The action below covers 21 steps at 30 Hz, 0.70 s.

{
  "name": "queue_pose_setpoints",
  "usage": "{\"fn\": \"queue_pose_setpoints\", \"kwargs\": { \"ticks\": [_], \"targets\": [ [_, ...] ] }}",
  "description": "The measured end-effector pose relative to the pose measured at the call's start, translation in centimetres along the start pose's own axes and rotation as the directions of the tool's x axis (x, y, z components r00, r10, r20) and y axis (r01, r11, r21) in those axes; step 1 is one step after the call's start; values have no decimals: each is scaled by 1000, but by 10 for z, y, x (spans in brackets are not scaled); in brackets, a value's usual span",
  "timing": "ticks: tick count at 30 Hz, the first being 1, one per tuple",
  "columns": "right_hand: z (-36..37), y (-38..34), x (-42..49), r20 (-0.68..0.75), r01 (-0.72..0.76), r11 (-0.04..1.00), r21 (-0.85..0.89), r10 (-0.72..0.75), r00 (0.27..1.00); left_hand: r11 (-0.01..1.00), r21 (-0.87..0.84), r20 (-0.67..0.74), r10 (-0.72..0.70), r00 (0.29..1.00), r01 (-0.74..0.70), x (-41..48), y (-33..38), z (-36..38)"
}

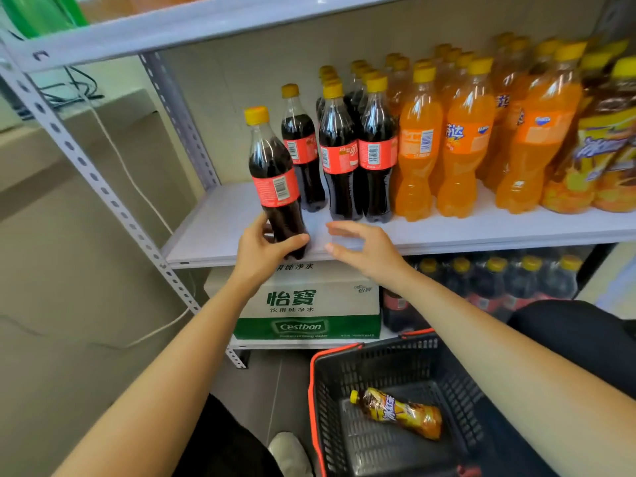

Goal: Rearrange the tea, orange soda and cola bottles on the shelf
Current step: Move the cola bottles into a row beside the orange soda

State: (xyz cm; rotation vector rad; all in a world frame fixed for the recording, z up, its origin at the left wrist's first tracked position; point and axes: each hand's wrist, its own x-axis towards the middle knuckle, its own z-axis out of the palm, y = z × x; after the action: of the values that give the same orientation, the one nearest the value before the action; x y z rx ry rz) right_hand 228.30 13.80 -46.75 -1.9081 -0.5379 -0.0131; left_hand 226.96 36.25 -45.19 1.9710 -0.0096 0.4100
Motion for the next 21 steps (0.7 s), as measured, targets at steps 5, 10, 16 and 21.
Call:
{"fn": "queue_pose_setpoints", "kwargs": {
  "ticks": [5, 10, 16, 21],
  "targets": [
    [-10, -24, -15, -29, 46, 961, 273, -40, 999, 995, 65, 79, 71, 994, -76, -46, 15, 24],
    [-24, -26, -36, -82, 94, 898, 430, -65, 995, 986, 97, 247, 109, 963, -137, -77, 16, 52],
    [-42, 2, -54, 15, -89, 763, 640, 103, 995, 999, 39, 487, -2, 873, -20, -85, 19, 74],
    [-57, 5, -64, 69, -160, 647, 745, 163, 984, 949, -200, 600, -79, 796, 245, -83, 19, 84]
  ]
}}
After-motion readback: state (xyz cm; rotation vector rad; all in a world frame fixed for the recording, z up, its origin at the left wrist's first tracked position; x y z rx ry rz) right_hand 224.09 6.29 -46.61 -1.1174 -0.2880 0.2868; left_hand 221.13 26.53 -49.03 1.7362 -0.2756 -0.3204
